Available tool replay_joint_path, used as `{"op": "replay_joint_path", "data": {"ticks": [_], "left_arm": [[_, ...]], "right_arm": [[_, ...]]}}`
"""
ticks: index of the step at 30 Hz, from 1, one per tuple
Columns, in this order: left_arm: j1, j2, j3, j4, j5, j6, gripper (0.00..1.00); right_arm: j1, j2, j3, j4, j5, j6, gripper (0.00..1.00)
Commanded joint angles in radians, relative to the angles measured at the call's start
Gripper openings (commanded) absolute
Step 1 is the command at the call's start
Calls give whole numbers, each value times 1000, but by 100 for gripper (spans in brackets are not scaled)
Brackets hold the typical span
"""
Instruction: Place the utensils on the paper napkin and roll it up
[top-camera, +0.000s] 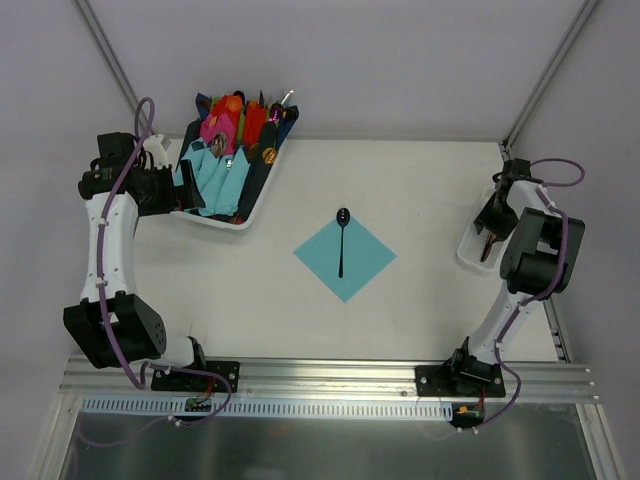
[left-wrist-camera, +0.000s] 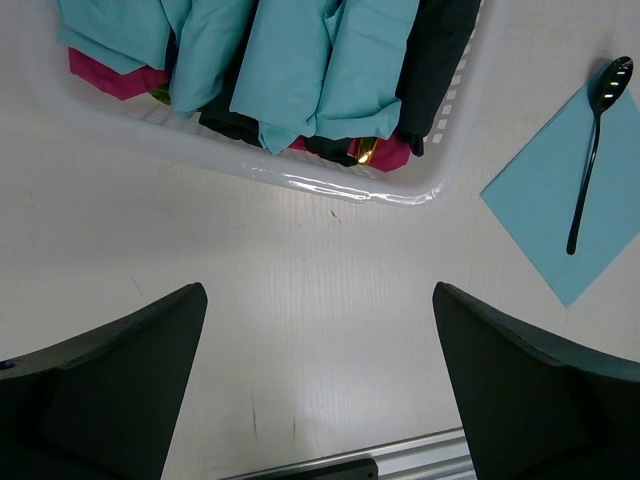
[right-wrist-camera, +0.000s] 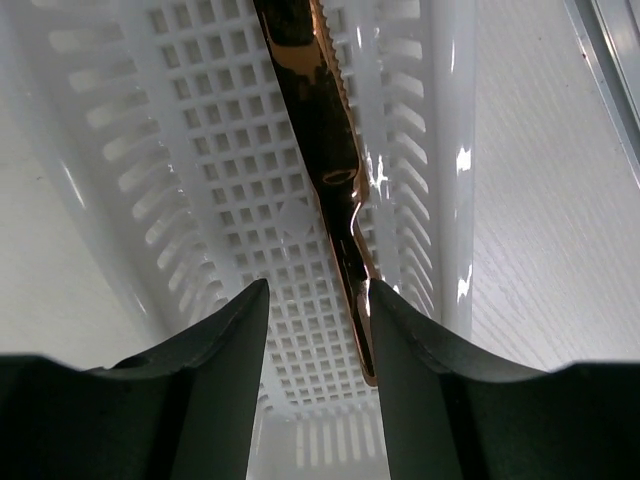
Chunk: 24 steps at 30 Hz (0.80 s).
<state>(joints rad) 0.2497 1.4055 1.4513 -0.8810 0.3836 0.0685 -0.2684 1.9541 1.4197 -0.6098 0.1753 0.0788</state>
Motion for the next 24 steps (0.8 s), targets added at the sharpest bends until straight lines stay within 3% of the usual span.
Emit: {"op": "replay_joint_path", "data": {"ticks": [1,17,23,24], "left_arm": [[-1,4,49,-22,-11,16,99],[-1,36,73,-27,-31,24,99],[-1,35,80,-27,-34,25,99],[-1,35,81,-27,-35,27,99]], "right_arm": [[-9,17,48,-1,4,16,48],[-12,141,157,-16,-11,32,51],[-25,192,203,-64,-54,22,43],[-25,190,203,-64,-51,19,35]]}}
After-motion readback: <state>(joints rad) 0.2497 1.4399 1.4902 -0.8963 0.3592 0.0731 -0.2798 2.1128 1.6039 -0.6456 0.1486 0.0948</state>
